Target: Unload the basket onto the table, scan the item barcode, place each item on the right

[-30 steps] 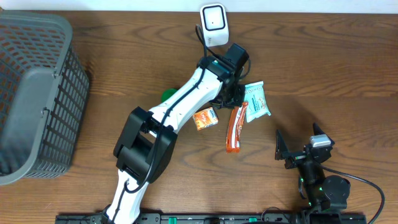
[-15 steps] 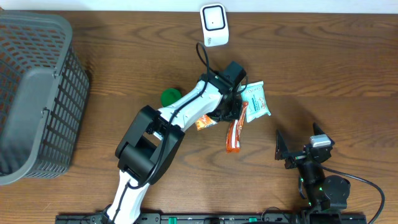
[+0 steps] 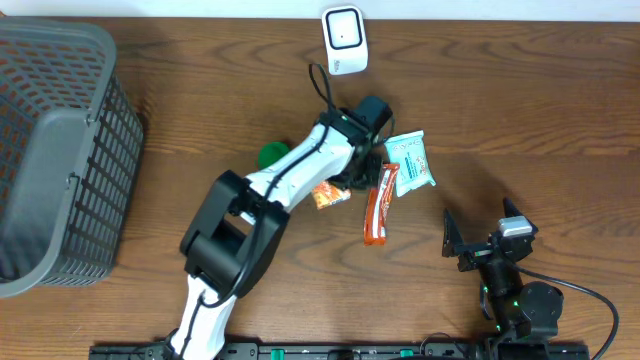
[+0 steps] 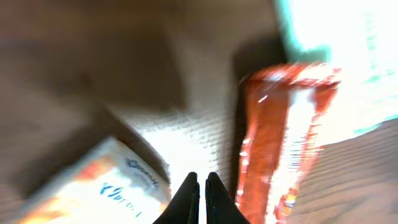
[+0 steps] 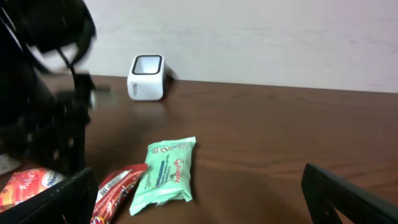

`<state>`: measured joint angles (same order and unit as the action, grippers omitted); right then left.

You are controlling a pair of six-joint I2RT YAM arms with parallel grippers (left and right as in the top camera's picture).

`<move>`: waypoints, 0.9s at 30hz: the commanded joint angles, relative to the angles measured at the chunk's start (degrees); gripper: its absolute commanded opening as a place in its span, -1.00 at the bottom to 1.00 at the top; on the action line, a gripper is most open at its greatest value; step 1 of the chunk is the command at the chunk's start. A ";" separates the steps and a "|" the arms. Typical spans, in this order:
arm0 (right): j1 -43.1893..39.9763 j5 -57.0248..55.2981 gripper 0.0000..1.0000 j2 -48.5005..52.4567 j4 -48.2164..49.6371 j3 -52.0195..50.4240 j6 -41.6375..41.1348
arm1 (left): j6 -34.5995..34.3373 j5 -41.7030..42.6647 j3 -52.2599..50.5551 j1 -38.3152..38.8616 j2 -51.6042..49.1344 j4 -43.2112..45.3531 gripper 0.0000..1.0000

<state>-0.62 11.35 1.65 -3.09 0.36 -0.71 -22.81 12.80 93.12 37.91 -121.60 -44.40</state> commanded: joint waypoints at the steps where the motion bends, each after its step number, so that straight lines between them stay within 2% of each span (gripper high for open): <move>1: 0.20 0.31 0.98 -0.13 -0.17 -0.04 -0.55 | 0.68 -2.84 2.16 -0.13 5.46 1.27 -0.85; 13: 0.20 0.31 0.98 -0.13 -0.17 -0.04 -0.55 | 0.66 7.45 1.77 2.69 -2.71 3.58 -0.85; 22: 0.20 0.31 0.99 -0.13 -0.17 -0.04 -0.55 | 0.63 7.76 1.70 2.80 -6.97 3.56 -0.85; 27: 0.20 0.28 0.99 -0.13 -0.17 -0.04 -0.55 | 2.36 7.34 2.86 2.62 -5.49 2.58 -0.86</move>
<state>-0.62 11.35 1.65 -3.09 0.36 -0.71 -22.46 20.60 94.65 40.71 -126.72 -40.62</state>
